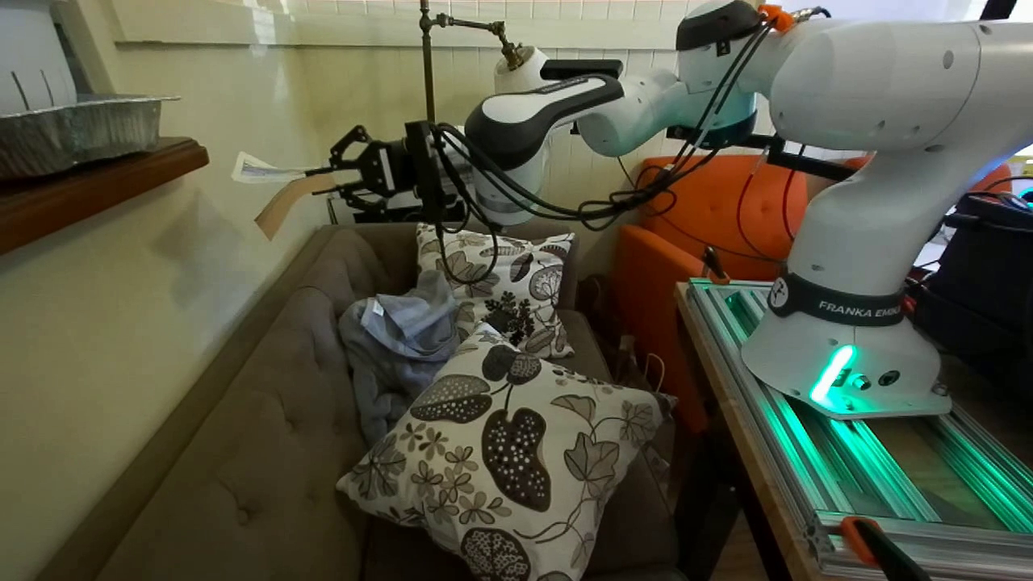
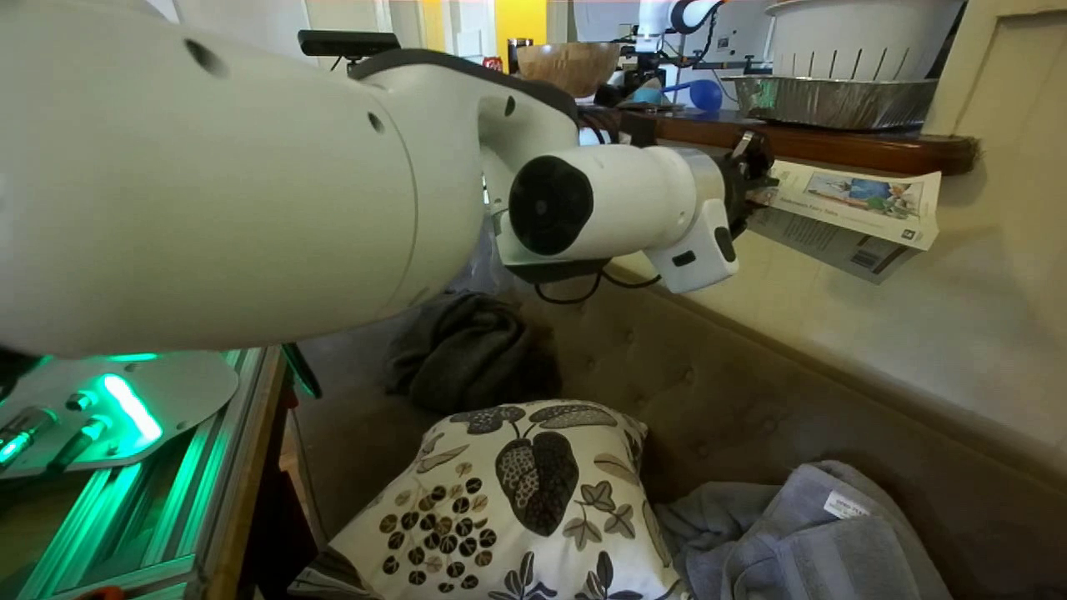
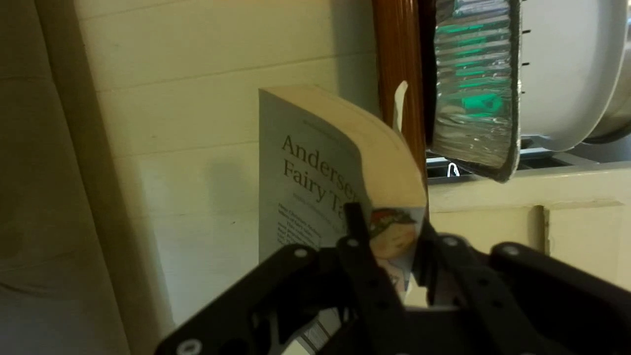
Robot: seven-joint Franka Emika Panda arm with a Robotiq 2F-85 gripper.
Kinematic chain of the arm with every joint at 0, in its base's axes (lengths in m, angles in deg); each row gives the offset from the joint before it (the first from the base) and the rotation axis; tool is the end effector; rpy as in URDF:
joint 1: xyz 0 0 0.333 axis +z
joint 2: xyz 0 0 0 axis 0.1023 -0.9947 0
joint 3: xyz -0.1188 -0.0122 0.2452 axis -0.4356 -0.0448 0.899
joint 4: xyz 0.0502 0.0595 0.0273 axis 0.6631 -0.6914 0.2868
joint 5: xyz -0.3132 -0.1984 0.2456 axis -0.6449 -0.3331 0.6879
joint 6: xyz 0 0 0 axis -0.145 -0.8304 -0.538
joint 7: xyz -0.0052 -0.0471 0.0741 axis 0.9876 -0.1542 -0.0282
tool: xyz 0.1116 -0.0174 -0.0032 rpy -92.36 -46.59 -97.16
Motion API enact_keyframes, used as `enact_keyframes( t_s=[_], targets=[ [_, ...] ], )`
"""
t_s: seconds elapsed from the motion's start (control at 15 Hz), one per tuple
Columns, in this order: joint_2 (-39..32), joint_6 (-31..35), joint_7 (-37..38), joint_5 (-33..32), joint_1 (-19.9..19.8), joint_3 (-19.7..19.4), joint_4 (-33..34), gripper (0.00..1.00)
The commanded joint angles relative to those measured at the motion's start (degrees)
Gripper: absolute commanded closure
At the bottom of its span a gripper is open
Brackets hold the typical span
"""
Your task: Put the book on the couch
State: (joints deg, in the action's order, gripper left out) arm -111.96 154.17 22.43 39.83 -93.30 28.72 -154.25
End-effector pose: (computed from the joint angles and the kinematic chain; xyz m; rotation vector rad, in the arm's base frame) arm 0.5781 -0.0814 0.1991 -1.3709 1.1132 -0.8346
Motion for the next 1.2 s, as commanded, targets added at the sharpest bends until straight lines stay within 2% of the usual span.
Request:
enact_keyframes(
  t_s=[0.0,0.07,0.33,0.53,0.87,1.13],
  targets=[
    [0.0,0.0,0.09,-0.03,0.22,0.0,0.23,0.76],
    [0.0,0.01,0.12,-0.04,0.31,-0.01,0.32,0.94],
    [0.0,2.16,4.81,-3.41,3.78,-3.36,3.97,0.94],
    [-0.01,2.47,10.7,-8.51,7.21,-4.72,7.86,0.94],
    [-0.01,2.25,29.54,-20.43,12.32,-6.2,13.94,0.94],
    [0.02,3.55,43.2,-27.46,14.53,-11.0,17.88,0.94]
  ],
)
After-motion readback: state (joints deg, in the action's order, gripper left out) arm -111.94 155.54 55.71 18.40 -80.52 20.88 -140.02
